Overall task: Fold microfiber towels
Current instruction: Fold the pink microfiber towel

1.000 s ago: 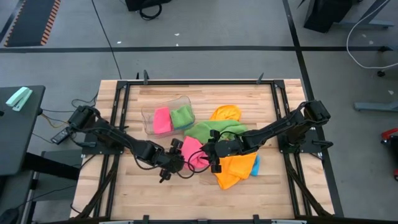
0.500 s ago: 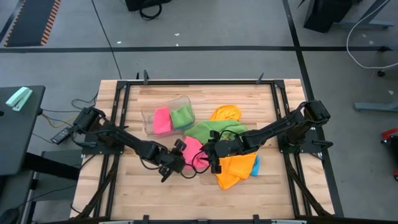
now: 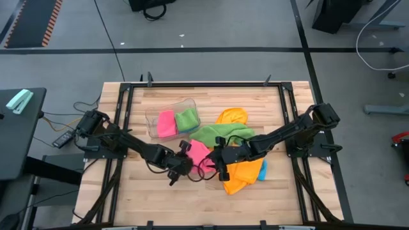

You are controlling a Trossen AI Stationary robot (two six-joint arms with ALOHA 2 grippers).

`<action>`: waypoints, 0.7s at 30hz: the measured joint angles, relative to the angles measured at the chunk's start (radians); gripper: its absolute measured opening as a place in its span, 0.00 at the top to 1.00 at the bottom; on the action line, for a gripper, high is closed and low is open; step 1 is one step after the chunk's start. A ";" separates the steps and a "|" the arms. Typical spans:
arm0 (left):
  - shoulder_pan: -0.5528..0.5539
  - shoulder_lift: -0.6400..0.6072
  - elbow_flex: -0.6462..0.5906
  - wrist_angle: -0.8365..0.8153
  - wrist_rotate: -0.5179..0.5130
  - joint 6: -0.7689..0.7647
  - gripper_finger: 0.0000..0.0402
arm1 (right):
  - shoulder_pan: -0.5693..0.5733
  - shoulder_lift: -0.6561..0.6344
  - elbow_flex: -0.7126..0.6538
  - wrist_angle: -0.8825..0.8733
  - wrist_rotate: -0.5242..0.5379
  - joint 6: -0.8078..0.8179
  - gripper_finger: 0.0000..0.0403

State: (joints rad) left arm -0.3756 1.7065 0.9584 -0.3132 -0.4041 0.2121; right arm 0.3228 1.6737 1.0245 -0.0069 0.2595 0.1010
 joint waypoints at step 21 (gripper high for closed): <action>0.013 0.000 0.189 -0.007 0.001 -0.179 0.97 | 0.028 0.000 0.000 -0.024 0.136 -0.043 0.59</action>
State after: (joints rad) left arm -0.3630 1.7065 1.1473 -0.3201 -0.4028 0.0330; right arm 0.3508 1.6737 1.0248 -0.0304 0.3958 0.0583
